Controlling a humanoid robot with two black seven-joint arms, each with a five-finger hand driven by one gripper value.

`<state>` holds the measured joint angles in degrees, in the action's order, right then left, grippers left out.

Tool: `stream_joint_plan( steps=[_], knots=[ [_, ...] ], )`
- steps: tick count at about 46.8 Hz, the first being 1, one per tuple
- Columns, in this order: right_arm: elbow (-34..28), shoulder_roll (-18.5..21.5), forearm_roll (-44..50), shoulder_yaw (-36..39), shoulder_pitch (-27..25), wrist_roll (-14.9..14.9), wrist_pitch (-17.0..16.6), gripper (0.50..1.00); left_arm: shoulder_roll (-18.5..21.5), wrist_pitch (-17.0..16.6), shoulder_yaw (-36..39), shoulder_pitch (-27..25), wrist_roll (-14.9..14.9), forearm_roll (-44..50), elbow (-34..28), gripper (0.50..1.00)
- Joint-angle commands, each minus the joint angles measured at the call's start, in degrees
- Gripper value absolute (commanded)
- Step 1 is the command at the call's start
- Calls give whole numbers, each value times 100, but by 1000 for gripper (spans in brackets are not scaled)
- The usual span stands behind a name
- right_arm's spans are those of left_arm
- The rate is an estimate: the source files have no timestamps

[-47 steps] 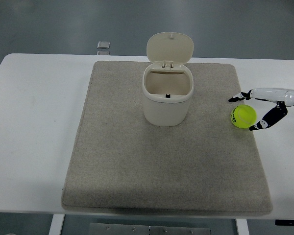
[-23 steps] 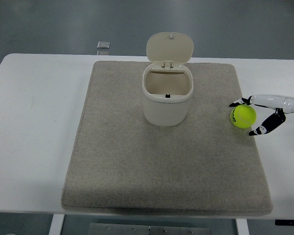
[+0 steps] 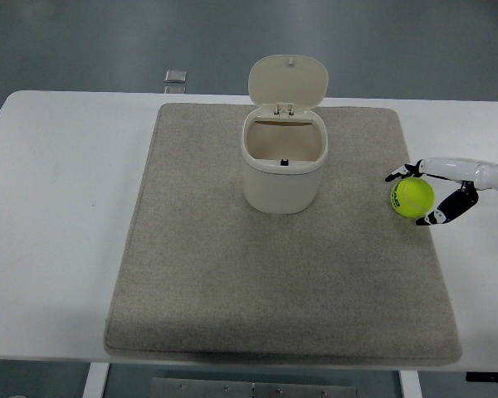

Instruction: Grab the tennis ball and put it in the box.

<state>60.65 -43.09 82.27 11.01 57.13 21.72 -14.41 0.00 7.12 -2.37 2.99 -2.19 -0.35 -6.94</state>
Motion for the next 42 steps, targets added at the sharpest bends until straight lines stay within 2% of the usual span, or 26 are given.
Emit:
stream_joint_plan(
  steps=[1,7,26,34,39,42],
  knots=[
    [-1,3,9,-11,0,-2,0,791,0,0,0,0,0,0,0,996],
    [-9,3,9,-11,0,-2,0,770,0,0,0,0,0,0,0,996],
    [-44,3,9,-11,-9,-2,0,756,0,0,0,0,0,0,0,996],
    [-36,11,0,-3,26,-2,17,640,0,0,0,0,0,0,0,996],
    [8,3,-18,6,105,-2,-26,500,0,0,0,0,0,0,0,996],
    [35,3,-62,6,211,-2,-62,500,0,0,0,0,0,0,0,996]
  ],
)
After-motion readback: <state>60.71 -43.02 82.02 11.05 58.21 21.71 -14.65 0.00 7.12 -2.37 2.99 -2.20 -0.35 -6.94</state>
